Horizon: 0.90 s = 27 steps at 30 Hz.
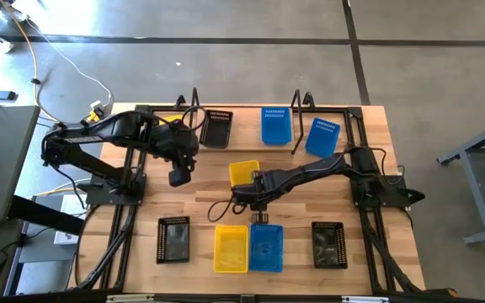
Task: Stack baskets on shelf by color
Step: Put the middle yellow bin on the shelf
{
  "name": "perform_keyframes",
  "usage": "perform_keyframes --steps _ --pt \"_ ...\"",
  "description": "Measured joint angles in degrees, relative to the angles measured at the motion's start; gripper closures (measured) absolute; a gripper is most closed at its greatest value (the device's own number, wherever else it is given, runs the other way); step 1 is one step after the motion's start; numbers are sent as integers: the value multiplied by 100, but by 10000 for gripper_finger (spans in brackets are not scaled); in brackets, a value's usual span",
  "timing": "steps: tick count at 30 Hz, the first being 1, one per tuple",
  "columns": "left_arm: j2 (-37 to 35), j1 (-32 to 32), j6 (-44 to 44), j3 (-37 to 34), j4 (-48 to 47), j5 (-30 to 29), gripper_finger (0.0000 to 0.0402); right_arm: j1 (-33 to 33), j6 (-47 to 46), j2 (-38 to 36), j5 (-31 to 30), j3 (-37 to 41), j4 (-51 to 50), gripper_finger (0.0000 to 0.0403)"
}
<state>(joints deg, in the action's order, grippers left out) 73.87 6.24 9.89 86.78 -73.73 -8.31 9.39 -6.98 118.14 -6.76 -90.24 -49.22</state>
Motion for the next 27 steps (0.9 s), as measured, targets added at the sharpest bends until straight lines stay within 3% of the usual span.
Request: perform_keyframes --steps 9,16,27 --pt "0 -4 1 0 -2 0 312 -73 206 7 56 0 22 312" --pt "2 -4 0 0 -47 0 312 -234 233 -8 181 0 -83 394" --pt "4 -4 0 0 -171 0 312 -264 187 -749 223 0 -95 400"
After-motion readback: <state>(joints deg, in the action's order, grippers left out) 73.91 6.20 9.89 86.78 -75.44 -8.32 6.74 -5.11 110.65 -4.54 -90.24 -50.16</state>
